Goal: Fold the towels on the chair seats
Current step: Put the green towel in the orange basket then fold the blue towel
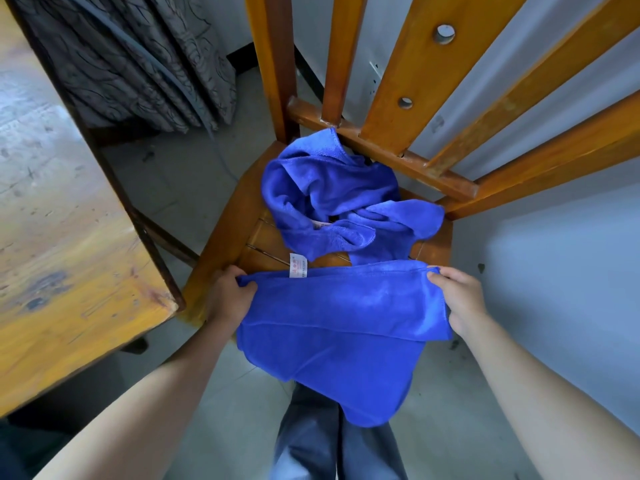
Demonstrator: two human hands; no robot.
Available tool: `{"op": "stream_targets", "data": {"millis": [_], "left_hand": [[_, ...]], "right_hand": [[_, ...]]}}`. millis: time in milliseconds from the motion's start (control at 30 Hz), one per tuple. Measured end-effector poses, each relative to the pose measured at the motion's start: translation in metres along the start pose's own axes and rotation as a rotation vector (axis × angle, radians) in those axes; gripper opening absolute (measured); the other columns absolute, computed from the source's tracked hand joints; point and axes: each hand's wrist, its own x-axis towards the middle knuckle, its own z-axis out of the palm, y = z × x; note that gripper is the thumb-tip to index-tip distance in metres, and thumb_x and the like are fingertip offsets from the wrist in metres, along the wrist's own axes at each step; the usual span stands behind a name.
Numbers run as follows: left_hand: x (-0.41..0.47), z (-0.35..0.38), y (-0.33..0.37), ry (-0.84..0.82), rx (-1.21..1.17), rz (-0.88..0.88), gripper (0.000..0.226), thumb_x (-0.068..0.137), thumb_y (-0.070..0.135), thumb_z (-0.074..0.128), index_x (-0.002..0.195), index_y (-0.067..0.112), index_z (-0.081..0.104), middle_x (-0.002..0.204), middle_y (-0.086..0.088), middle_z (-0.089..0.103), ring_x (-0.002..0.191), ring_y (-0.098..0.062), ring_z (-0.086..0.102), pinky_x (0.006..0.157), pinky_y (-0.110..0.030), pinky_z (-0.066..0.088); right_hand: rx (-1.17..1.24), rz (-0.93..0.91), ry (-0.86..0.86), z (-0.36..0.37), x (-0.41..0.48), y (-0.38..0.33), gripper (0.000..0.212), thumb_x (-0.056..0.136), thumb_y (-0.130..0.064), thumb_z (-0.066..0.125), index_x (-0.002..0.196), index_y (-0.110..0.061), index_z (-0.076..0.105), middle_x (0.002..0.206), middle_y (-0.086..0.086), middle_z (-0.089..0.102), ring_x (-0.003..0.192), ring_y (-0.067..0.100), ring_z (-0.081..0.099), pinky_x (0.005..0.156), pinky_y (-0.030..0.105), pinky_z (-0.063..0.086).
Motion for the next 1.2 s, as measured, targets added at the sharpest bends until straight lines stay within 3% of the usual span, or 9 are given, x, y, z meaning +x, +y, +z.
{"op": "stream_targets", "data": {"millis": [167,300,433,633,733,867,1000,1100,1200], "left_hand": [[-0.021,-0.009,-0.009,-0.002,-0.300,0.066,0.009,0.086,0.010,0.062,0.090,0.010,0.054,0.090,-0.006,0.059,0.083,-0.021,0.055,0.068,-0.028,0.043],[-0.048,-0.021,-0.008,-0.056,-0.622,-0.012,0.013,0.084,0.010,0.064,0.078,0.018,0.056,0.081,0.005,0.063,0.077,-0.009,0.059,0.059,-0.018,0.045],[-0.077,-0.026,-0.007,-0.022,-0.722,-0.080,0.016,0.083,0.008,0.066,0.075,0.020,0.058,0.081,0.006,0.062,0.076,-0.008,0.058,0.059,-0.018,0.046],[-0.133,-0.066,0.001,-0.026,-0.741,0.064,0.022,0.077,-0.003,0.068,0.066,0.015,0.064,0.055,0.015,0.066,0.054,0.003,0.059,0.051,-0.009,0.046],[-0.171,-0.106,0.010,-0.060,-0.808,0.238,0.034,0.071,-0.011,0.067,0.055,0.019,0.069,0.066,0.009,0.072,0.063,-0.002,0.066,0.058,-0.014,0.052],[-0.207,-0.157,0.031,-0.144,-1.028,0.335,0.023,0.039,0.029,0.086,0.048,0.019,0.068,0.064,0.003,0.072,0.058,-0.009,0.067,0.050,-0.016,0.051],[-0.215,-0.184,0.048,-0.026,-1.009,0.456,0.019,0.061,0.017,0.081,0.048,0.023,0.069,0.055,0.009,0.068,0.051,-0.003,0.063,0.054,-0.015,0.052],[-0.214,-0.201,0.055,-0.008,-1.055,0.520,0.037,0.032,0.046,0.088,0.052,0.022,0.068,0.058,0.010,0.069,0.058,-0.003,0.065,0.064,-0.015,0.053],[-0.213,-0.197,0.054,-0.024,-1.049,0.610,0.032,0.036,0.043,0.086,0.053,0.023,0.068,0.065,0.010,0.072,0.068,-0.005,0.069,0.073,-0.020,0.055]], "right_hand": [[0.176,0.041,0.011,-0.009,-0.002,-0.004,0.015,0.081,0.000,0.064,0.077,-0.014,0.063,0.101,0.012,0.064,0.097,0.027,0.060,0.097,0.042,0.047],[0.191,-0.057,-0.089,-0.026,-0.015,-0.006,0.014,0.086,-0.001,0.059,0.080,-0.013,0.064,0.093,0.005,0.064,0.087,0.019,0.061,0.080,0.025,0.052],[0.043,-0.129,-0.109,-0.054,-0.036,-0.002,0.017,0.087,0.001,0.057,0.086,-0.014,0.065,0.069,-0.009,0.069,0.066,0.006,0.061,0.059,0.010,0.049],[-0.405,-0.346,-0.112,-0.107,-0.087,-0.022,0.036,0.088,0.002,0.056,0.124,0.000,0.056,0.093,0.009,0.058,0.072,0.001,0.056,0.059,-0.002,0.039],[-0.429,-0.477,-0.084,-0.139,-0.130,-0.053,0.025,0.087,0.003,0.056,0.104,-0.009,0.069,0.069,-0.008,0.065,0.056,-0.014,0.055,0.059,-0.002,0.039],[-0.283,-0.605,-0.083,-0.165,-0.187,-0.096,0.063,0.085,0.007,0.057,0.061,-0.052,0.064,0.057,-0.030,0.062,0.057,-0.013,0.056,0.059,-0.001,0.041],[-0.217,-0.742,-0.053,-0.178,-0.211,-0.111,0.054,0.087,0.003,0.056,0.068,-0.047,0.065,0.070,-0.030,0.066,0.068,-0.010,0.059,0.066,0.001,0.043],[-0.129,-0.793,-0.140,-0.181,-0.216,-0.123,0.055,0.087,0.008,0.051,0.071,-0.041,0.069,0.076,-0.027,0.069,0.077,-0.009,0.063,0.075,0.004,0.046],[-0.056,-0.792,-0.147,-0.170,-0.215,-0.121,0.062,0.088,0.012,0.047,0.067,-0.042,0.069,0.069,-0.027,0.069,0.071,-0.009,0.063,0.072,0.004,0.045]]}}
